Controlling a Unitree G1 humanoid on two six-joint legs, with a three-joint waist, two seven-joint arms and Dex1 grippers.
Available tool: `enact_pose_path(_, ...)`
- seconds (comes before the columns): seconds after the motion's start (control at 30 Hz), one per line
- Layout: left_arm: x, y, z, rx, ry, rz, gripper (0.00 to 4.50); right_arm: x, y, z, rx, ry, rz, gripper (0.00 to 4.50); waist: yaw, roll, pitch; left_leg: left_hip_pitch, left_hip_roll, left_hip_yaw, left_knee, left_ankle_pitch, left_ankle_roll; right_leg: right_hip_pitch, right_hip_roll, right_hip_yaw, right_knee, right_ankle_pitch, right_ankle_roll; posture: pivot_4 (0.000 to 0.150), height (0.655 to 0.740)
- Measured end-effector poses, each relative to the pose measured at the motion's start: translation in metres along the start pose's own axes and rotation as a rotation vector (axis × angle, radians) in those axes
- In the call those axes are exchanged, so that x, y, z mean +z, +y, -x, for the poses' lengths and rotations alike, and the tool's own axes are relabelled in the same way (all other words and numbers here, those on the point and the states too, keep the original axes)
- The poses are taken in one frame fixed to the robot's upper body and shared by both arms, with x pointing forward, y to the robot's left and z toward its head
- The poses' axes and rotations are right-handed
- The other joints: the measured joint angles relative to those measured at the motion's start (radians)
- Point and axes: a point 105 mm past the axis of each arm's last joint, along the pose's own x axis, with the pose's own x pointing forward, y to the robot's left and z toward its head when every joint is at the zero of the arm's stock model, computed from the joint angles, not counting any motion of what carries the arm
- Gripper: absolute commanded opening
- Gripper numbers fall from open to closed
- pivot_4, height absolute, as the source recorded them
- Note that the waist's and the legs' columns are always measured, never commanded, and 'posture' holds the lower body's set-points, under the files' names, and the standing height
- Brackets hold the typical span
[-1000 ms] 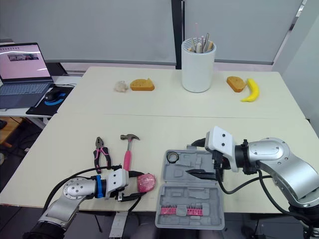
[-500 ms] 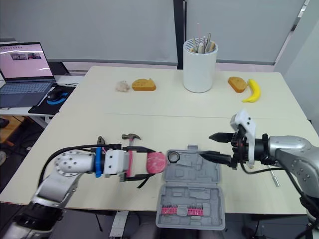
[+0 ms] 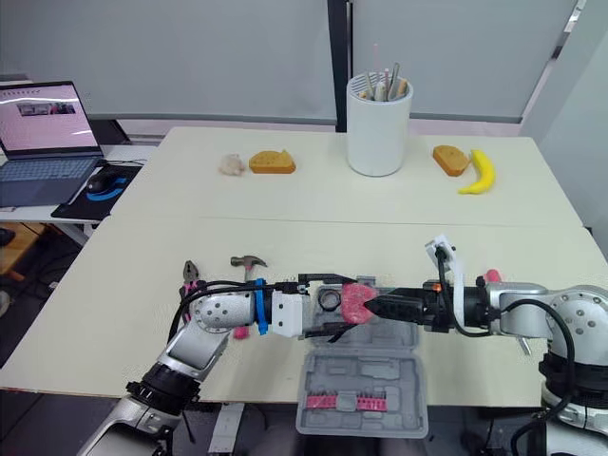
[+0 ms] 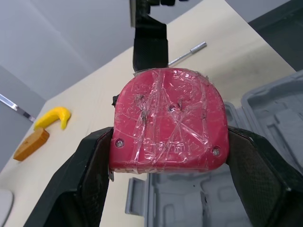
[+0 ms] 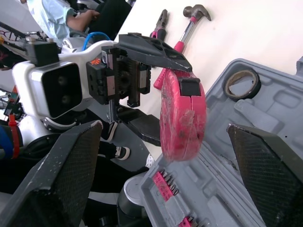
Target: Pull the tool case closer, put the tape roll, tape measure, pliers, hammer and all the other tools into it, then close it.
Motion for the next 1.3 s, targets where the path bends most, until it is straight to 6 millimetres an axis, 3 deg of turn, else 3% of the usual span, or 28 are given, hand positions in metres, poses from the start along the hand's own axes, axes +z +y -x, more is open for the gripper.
enact_pose_path(0.1,0.001,-0.002,0.000,-0.006,-0.013,-0.019,3.20,-0.004,-0.001,-0.005,-0.008,-0.004,-0.018,4.50,0.000,0.000,0.000,0.000,0.000,0.000,0.000,0.000,0.000,0.000,0.000,0.000,0.000,0.000,0.000,0.150,0.7400)
enact_pose_path(0.13,0.001,-0.002,-0.001,-0.006,-0.017,-0.023,3.20,-0.005,0.000,-0.007,-0.006,-0.004,-0.022,4.31,-0.001,0.000,0.000,0.000,0.000,0.000,0.000,0.000,0.000,0.000,0.000,0.000,0.000,0.000,0.000,0.150,0.7400)
enact_pose_path(0.2,0.001,-0.003,-0.001,-0.006,-0.018,-0.022,3.20,-0.007,0.000,-0.010,-0.006,0.003,-0.026,3.88,-0.002,0.000,0.000,0.000,0.001,0.000,0.000,0.000,0.000,0.000,0.001,0.000,0.000,0.000,0.000,0.150,0.7400)
enact_pose_path(0.33,0.000,-0.004,-0.002,-0.008,-0.021,-0.020,3.20,-0.008,0.002,-0.014,-0.005,-0.010,-0.032,2.53,-0.003,0.000,0.000,0.000,0.000,0.000,0.000,0.000,0.000,0.000,0.001,0.000,0.000,0.000,0.000,0.150,0.7400)
enact_pose_path(0.6,0.003,-0.005,-0.004,-0.010,-0.036,-0.022,3.20,-0.012,-0.002,-0.015,-0.046,-0.009,-0.046,0.78,-0.004,0.000,0.000,0.000,0.001,0.000,0.000,0.000,0.000,0.001,0.001,0.000,0.000,0.000,0.000,0.150,0.7400)
enact_pose_path(0.8,0.003,-0.005,-0.004,-0.013,-0.037,-0.018,3.20,-0.013,-0.002,-0.016,-0.047,-0.017,-0.060,0.77,-0.005,0.000,0.000,0.000,0.001,0.000,0.000,0.000,0.001,0.001,0.001,0.000,0.000,0.000,0.000,0.150,0.7400)
enact_pose_path(0.83,0.003,-0.005,-0.003,-0.010,-0.042,-0.009,3.95,-0.013,-0.001,-0.016,-0.046,-0.019,-0.061,0.77,-0.005,0.000,0.000,0.000,0.001,0.000,0.000,0.000,0.001,0.001,0.001,0.000,0.000,0.000,0.000,0.150,0.7400)
enact_pose_path(0.87,0.004,-0.004,-0.003,-0.009,-0.050,0.002,4.24,-0.012,0.000,-0.016,-0.035,-0.024,-0.063,0.77,-0.005,0.000,0.000,0.000,0.001,0.000,0.000,0.000,0.001,0.001,0.001,0.000,0.000,0.000,0.000,0.150,0.7400)
enact_pose_path(0.9,0.004,-0.004,-0.003,-0.011,-0.055,0.015,4.49,-0.011,0.002,-0.017,-0.023,-0.028,-0.065,0.77,-0.005,0.000,0.000,0.000,0.001,0.000,0.000,0.000,0.001,0.001,0.001,0.000,0.000,0.000,0.000,0.150,0.7400)
enact_pose_path(0.97,0.005,-0.004,0.000,-0.013,-0.065,0.039,4.50,-0.011,0.004,-0.014,-0.010,-0.031,-0.070,0.77,-0.006,0.000,0.000,0.000,0.001,-0.001,0.000,0.000,0.001,0.001,0.001,-0.001,0.000,0.000,0.000,0.150,0.7400)
enact_pose_path(1.3,0.040,-0.005,0.027,-0.040,-0.154,0.115,4.50,-0.039,-0.035,0.072,-0.190,0.069,-0.301,0.77,-0.003,0.000,0.000,0.001,0.002,0.000,0.000,0.000,0.001,0.002,0.002,0.000,-0.001,0.000,0.000,0.150,0.7400)
